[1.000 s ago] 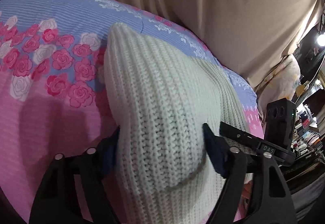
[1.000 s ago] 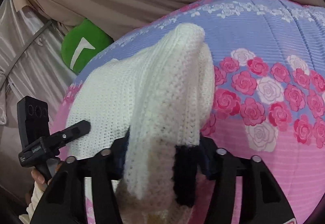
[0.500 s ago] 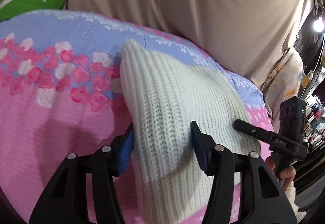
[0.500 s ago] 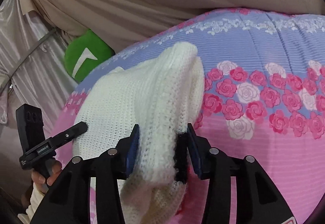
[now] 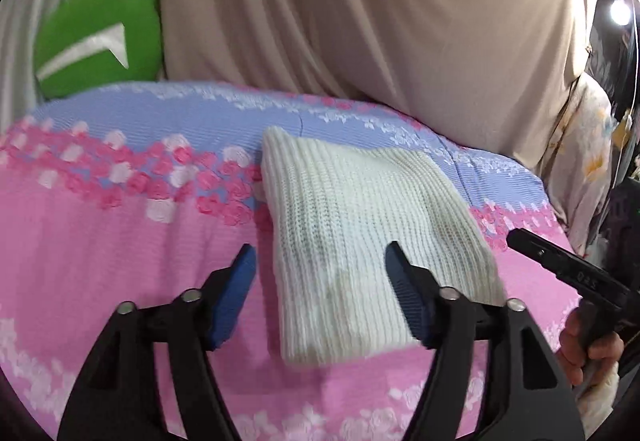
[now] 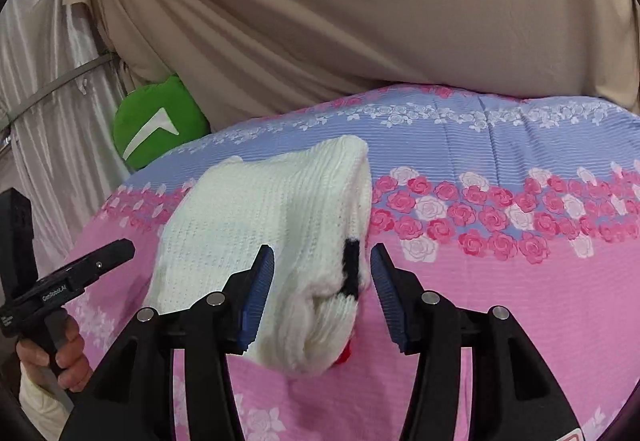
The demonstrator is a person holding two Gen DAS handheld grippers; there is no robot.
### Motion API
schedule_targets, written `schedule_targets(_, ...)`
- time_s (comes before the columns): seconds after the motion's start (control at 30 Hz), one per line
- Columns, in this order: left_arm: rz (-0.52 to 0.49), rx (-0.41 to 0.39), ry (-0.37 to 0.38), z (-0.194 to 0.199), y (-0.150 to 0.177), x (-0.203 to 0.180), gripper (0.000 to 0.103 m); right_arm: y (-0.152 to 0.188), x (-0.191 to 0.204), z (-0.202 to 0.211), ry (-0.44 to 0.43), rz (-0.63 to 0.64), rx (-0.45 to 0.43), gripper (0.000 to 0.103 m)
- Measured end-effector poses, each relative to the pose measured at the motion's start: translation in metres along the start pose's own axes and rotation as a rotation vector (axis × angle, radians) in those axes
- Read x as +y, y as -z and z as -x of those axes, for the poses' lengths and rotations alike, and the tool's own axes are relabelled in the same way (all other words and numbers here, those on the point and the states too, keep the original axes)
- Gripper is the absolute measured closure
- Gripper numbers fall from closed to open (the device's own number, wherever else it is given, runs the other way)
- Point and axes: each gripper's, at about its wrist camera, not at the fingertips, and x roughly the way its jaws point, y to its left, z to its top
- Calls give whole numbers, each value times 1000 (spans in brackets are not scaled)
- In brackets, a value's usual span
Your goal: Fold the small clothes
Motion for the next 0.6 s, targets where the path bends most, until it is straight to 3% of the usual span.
schedule_targets(0.07, -9, -7, -50, 7, 11, -10, 33, 13, 17, -3, 28, 89, 18, 66)
schedule_targets(0.13, -39, 14, -123, 3, 19, -17, 33, 26, 19, -27, 113, 152, 68, 76)
schedule_targets(0.2, -78, 54, -199, -10, 30, -19, 34, 38, -8, -50, 200, 93, 120, 75)
schedule_targets(0.27, -95, 89, -265, -25, 41, -15, 37, 40, -31, -46, 134, -32, 134, 75)
schedule_targets(0.33, -58, 104, -256, -30, 50, -9, 38, 40, -25, -29, 89, -18, 92, 75)
schedule_targets(0.43, -47, 88, -255, -25, 55, -10, 39, 49, -12, -41, 177, 80, 111, 75)
schedule_targets(0.47, -51, 78, -263, -22, 57, -13, 39, 54, -16, -49, 189, 64, 134, 75)
schedule_targets(0.6, -76, 47, -287, -11, 67, -30, 32, 58, -12, -22, 195, 13, 69, 69)
